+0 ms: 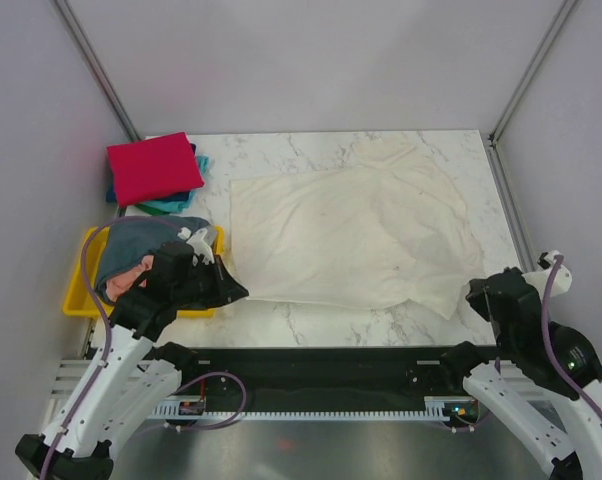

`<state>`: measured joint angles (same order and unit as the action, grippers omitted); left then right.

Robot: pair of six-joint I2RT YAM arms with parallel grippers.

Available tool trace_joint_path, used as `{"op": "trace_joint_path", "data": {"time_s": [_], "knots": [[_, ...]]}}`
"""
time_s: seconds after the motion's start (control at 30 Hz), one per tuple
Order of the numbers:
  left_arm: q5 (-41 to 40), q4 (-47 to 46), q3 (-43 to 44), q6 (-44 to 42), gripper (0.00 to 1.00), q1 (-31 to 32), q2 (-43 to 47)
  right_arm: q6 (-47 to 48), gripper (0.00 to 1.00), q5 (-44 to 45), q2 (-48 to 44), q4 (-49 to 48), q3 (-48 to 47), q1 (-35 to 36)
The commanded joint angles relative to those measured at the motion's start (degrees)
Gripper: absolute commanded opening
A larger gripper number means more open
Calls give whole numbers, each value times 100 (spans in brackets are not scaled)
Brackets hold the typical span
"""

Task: Fold and stack the t-shirts
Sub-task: Flatten the tshirt out, then fold the tshirt

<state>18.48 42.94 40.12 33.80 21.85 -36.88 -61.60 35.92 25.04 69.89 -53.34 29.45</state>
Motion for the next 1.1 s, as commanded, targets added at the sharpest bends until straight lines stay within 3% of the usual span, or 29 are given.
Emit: {"op": "trace_joint_path", "data": {"time_s": [0.0,0.17,0.4,0.77,0.93,1.07], "knots": [[-151,838,321,21,2,-5,198,-177,0,547,-130,683,-570,-1],[-626,1322,339,82,2,4,489,279,0,908,-87,597,-871,25],[-837,1261,444,355,2,-5,77,1457,0,626,1000,-886,-695,34],[-1444,594,1200,-242,2,-198,-2118,3363,0,320,3269,-2865,-880,-281],[-1268,41,1437,-620,2,-865,-3244,3936,0,-682,4482,-4008,-897,-1045],[-1075,-145,1762,-901,2,-1182,-4334,4252,0,-814,5413,-4552,-1187,-1363]]}}
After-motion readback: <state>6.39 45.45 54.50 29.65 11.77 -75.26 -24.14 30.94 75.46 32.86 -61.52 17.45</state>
